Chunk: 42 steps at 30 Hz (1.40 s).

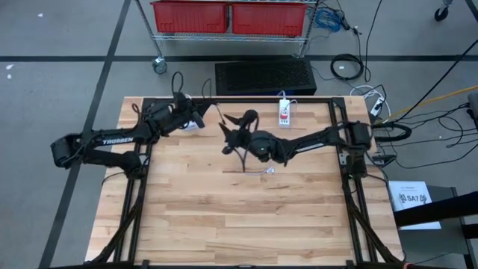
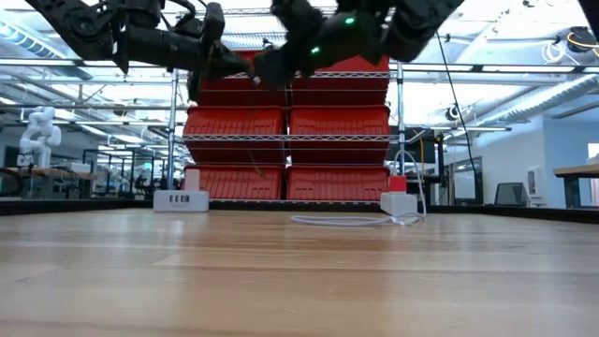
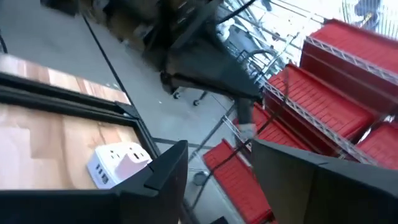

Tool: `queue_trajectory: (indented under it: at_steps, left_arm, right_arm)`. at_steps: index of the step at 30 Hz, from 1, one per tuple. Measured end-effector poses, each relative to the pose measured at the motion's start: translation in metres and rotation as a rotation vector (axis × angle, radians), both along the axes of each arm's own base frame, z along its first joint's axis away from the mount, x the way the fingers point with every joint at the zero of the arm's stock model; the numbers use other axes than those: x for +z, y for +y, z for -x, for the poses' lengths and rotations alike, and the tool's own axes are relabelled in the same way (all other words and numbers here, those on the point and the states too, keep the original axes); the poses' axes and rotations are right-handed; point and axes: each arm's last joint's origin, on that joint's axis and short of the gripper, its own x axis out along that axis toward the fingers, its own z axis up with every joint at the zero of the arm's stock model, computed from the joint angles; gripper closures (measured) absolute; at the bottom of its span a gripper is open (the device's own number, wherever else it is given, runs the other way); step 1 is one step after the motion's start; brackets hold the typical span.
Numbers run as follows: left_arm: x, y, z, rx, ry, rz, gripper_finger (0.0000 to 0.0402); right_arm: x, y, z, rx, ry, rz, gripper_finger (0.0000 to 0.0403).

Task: Insert USB
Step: Insert the black charger cable into the orange charger adapter

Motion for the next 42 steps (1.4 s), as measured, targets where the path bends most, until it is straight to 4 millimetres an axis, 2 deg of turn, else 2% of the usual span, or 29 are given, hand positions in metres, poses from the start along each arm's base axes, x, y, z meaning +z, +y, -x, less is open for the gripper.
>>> queue_trajectory:
  at_steps: [6, 11, 17, 20, 25, 31, 34, 42]
  left_arm:
    - [0.001, -0.010, -0.005, -0.050, -0.007, 0.001, 0.0386]
    - [0.001, -0.014, -0.007, -0.072, -0.009, 0.005, 0.0386]
    - [0.001, -0.016, -0.008, -0.091, -0.008, 0.005, 0.0386]
    - [0.002, -0.018, -0.009, -0.120, -0.018, 0.009, 0.0387]
    - [0.002, -0.019, -0.009, -0.131, -0.027, 0.009, 0.0387]
    - [0.002, -0.019, -0.009, -0.128, -0.017, -0.003, 0.0387]
    - [0.003, -0.019, -0.009, -0.133, -0.014, -0.029, 0.0383]
    - [0.006, -0.018, -0.008, -0.186, -0.032, -0.071, 0.0374]
  right_arm:
    - [0.000, -0.006, -0.033, -0.068, 0.063, 0.110, 0.0234]
    - [0.002, -0.013, -0.049, -0.145, 0.062, 0.134, 0.0234]
    - [0.007, -0.018, -0.047, -0.215, 0.000, 0.128, 0.0252]
    - [0.010, -0.022, -0.047, -0.225, -0.020, 0.138, 0.0288]
    - [0.008, -0.024, -0.047, -0.224, -0.002, 0.149, 0.0369]
    - [0.008, -0.022, -0.046, -0.226, 0.031, 0.150, 0.0369]
    - [0.015, -0.018, -0.043, -0.216, 0.057, 0.128, 0.0369]
    - [0.042, -0.026, -0.025, -0.046, 0.022, -0.130, 0.0369]
